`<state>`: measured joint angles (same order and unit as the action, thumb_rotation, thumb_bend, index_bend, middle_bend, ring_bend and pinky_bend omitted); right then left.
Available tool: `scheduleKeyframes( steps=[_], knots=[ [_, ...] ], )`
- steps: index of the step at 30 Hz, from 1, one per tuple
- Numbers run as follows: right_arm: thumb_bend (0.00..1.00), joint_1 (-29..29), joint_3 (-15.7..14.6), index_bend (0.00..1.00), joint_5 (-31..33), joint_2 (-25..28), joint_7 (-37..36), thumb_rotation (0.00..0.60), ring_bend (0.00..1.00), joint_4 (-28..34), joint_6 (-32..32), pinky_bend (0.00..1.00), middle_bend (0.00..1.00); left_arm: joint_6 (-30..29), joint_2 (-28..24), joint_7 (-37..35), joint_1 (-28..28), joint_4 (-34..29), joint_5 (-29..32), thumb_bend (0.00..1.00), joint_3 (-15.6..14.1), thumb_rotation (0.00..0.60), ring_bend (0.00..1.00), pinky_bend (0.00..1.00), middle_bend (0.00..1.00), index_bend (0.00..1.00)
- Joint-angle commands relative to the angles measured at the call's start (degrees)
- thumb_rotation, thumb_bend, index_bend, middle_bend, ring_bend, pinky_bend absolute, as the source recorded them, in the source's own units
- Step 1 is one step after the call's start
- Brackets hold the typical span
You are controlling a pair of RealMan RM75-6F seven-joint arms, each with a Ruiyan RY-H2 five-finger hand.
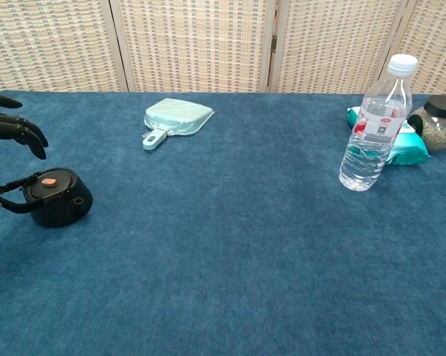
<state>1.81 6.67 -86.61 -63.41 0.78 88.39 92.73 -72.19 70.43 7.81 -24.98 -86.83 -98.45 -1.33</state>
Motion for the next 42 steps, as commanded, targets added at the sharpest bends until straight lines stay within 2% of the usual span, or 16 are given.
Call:
scheduleKeyframes(
  steps=[1,7,18,42],
  knots=[
    [0.13,-0.2,0.0,0.32,0.0,0.0,-0.2,0.600,0.28,-0.2,0.1,0.33,0.40,0.0,0.4,-0.4,-0.1,0.7,-0.2,0.17,-0.1,0.600,0.30,0.00,0.31,0.36],
    [0.13,-0.6,-0.1,0.32,0.1,0.0,-0.5,0.600,0.28,-0.3,0.6,0.33,0.40,0.4,1.5,-0.8,-0.4,1.9,0.0,0.17,-0.3,0.600,0.39,0.00,0.42,0.44],
    [0.13,-0.8,-0.1,0.32,0.3,0.1,-0.4,0.600,0.28,-0.4,0.5,0.33,0.40,0.2,4.0,-1.9,-0.9,5.1,-0.2,0.17,-0.5,0.600,0.38,0.00,0.42,0.48],
    [0.13,-0.9,0.2,0.32,0.3,0.4,0.3,0.600,0.29,0.4,0.5,0.32,0.40,2.6,6.3,-3.1,-1.5,9.1,2.3,0.17,-1.2,0.600,0.38,0.00,0.44,0.46]
  ],
)
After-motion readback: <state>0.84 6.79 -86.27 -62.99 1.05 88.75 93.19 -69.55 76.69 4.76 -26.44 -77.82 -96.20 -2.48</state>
